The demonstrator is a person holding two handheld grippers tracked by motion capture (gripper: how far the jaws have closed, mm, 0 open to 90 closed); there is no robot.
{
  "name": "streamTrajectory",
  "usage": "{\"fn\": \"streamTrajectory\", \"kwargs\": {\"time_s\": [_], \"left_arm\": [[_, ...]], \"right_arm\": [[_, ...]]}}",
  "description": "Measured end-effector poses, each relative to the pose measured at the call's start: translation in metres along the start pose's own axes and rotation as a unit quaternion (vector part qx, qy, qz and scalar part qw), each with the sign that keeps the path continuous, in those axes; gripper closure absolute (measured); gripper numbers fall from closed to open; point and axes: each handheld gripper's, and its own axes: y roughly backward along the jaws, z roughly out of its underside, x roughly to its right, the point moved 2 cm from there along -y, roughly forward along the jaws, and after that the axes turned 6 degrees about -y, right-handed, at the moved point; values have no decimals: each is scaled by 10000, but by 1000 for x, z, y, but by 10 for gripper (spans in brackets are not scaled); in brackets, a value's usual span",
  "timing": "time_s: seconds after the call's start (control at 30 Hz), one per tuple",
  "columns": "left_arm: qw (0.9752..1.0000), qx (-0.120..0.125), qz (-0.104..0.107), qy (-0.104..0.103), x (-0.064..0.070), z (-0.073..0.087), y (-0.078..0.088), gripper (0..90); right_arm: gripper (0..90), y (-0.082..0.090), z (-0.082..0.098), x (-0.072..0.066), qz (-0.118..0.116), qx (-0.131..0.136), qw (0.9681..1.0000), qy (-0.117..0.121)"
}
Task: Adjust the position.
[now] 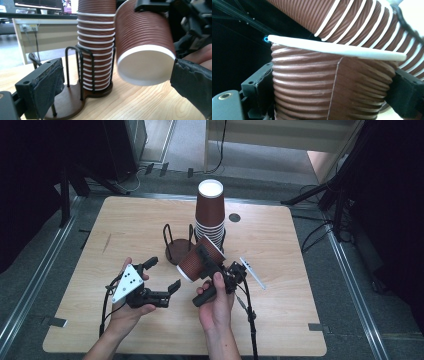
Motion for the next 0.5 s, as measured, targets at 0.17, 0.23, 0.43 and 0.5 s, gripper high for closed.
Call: {"fn": "streamTrajectory", "kwargs": {"time_s": [0.17,0.23,0.43,0.5], "left_arm": [[9999,-103,-123,37,-8,9,1,0],[9997,-160,-171,48,-11,12,1,0],[9990,-289,-335,53,-21,21,3,0],[9988,-313,-372,80,-24,24,3,0]], "right_arm": [[100,2,-2,3,110,112,9991,393],[100,2,-3,3,135,157,9980,604],[101,4,-5,6,295,282,9924,1157],[101,4,-6,8,342,287,9907,1287]]}}
